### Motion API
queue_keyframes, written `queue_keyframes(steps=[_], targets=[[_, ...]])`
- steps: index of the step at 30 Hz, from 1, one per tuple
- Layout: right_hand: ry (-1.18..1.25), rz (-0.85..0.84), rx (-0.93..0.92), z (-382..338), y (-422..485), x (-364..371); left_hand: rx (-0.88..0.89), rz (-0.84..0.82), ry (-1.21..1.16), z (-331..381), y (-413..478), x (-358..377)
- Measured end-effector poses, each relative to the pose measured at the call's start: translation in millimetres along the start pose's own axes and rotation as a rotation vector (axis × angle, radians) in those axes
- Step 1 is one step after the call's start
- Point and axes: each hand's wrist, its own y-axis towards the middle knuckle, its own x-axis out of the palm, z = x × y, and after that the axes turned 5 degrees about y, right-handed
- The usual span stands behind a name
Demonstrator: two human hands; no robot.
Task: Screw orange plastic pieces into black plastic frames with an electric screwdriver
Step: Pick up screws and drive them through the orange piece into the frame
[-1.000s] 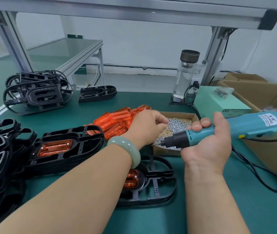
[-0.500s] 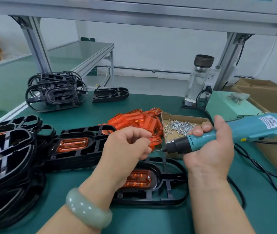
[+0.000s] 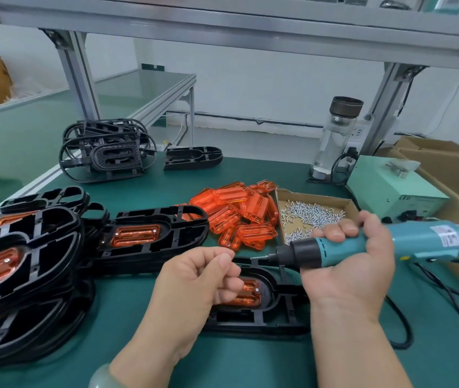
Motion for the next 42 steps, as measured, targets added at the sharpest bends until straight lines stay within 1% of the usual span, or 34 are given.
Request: queue_keyframes(steps=[5, 10, 21, 28, 32, 39, 41, 42], targets=[[0.04, 0.015, 0.037, 6, 1, -9, -0.009, -0.07, 0.068, 0, 1, 6], [0.062, 0.001, 0.05, 7, 3, -10, 0.022, -0.063, 0.131, -1, 1, 8], [0.047, -0.008, 0.044, 8, 2, -10, 0.08, -0.066, 0.178, -3, 0, 9], [0.049, -0.089, 0.032, 8, -1, -10, 0.102, -0.085, 0.256, -1, 2, 7], [0.052, -0.106, 0.03, 8, -1, -9, 0.13, -0.11, 0.335, 2, 3, 5], [0.029, -0.09, 0.015, 5, 1, -10, 0.195, -0.079, 0.392, 1, 2, -1], [0.023, -0.084, 0.001, 1, 4, -11, 0.244, -0.027, 0.472, 0, 0, -7], [0.024, -0.08, -0.005, -1, 5, -11, 0.275, 0.015, 0.556, -1, -1, -11]])
